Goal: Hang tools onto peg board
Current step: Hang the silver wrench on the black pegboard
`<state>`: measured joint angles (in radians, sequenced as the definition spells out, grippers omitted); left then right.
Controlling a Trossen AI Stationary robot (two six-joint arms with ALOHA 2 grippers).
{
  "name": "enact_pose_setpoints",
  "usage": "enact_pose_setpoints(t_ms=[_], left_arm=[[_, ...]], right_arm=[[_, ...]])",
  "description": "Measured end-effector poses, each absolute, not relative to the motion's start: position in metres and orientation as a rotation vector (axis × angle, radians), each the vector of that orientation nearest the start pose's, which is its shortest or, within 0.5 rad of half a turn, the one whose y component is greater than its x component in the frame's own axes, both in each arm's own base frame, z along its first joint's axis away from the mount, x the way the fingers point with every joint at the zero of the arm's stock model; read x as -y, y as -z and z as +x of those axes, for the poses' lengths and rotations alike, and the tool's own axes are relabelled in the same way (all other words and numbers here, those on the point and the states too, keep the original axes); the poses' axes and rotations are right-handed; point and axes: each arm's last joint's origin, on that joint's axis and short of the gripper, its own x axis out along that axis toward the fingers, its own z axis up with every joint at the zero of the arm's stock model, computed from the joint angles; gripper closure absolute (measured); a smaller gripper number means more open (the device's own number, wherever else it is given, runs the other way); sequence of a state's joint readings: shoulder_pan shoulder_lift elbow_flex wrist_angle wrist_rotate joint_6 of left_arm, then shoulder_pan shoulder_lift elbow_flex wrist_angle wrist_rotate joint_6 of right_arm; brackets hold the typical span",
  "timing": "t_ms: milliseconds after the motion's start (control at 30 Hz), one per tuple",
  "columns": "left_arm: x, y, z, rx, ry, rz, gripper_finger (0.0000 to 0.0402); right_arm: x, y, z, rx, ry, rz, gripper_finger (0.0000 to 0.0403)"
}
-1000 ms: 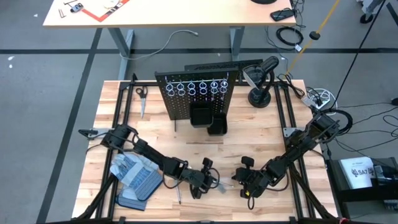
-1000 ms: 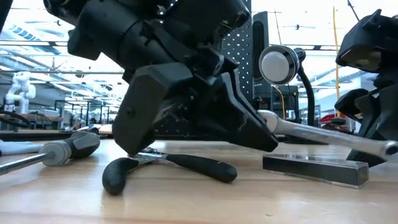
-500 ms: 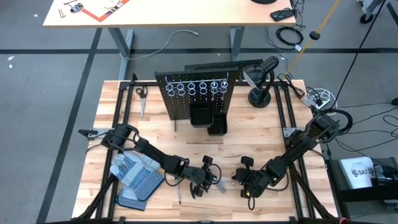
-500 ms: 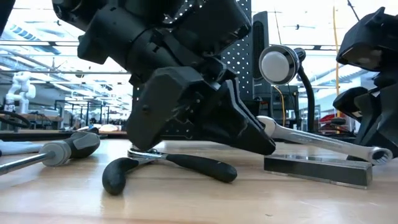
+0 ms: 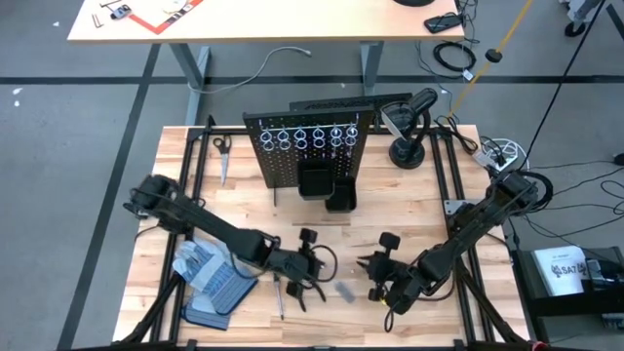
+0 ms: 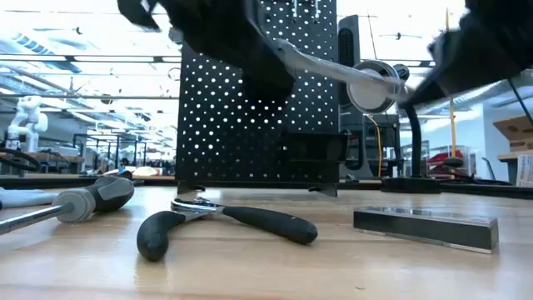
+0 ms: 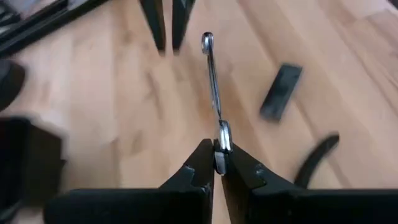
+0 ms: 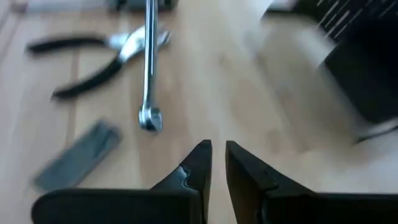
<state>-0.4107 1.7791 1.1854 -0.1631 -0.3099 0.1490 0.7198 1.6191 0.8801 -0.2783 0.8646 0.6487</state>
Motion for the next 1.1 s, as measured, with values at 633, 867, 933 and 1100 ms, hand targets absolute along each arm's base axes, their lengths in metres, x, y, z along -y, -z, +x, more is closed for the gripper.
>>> enact_pose_setpoints(t_ms=[633, 867, 933, 1100], left_arm=[[0.113, -0.321, 0.299, -0.760, -0.102, 0.450, 0.0382], [0.111, -0.336, 0.301, -0.727, -0.117, 0.464, 0.0382], [0.110, -0.337, 0.300, -0.738, -0.122, 0.472, 0.0382], [0.109, -0.336, 0.298, -0.757, -0.124, 0.484, 0.0382]], right_arm=[[-0.155, -0.346, 0.319, -0.438, 0.225, -0.398, 0.0349], [-0.141, -0.339, 0.347, -0.536, 0.274, -0.472, 0.0282], [-0.139, -0.341, 0.351, -0.530, 0.285, -0.467, 0.0263], [-0.136, -0.342, 0.360, -0.560, 0.263, -0.465, 0.0250]])
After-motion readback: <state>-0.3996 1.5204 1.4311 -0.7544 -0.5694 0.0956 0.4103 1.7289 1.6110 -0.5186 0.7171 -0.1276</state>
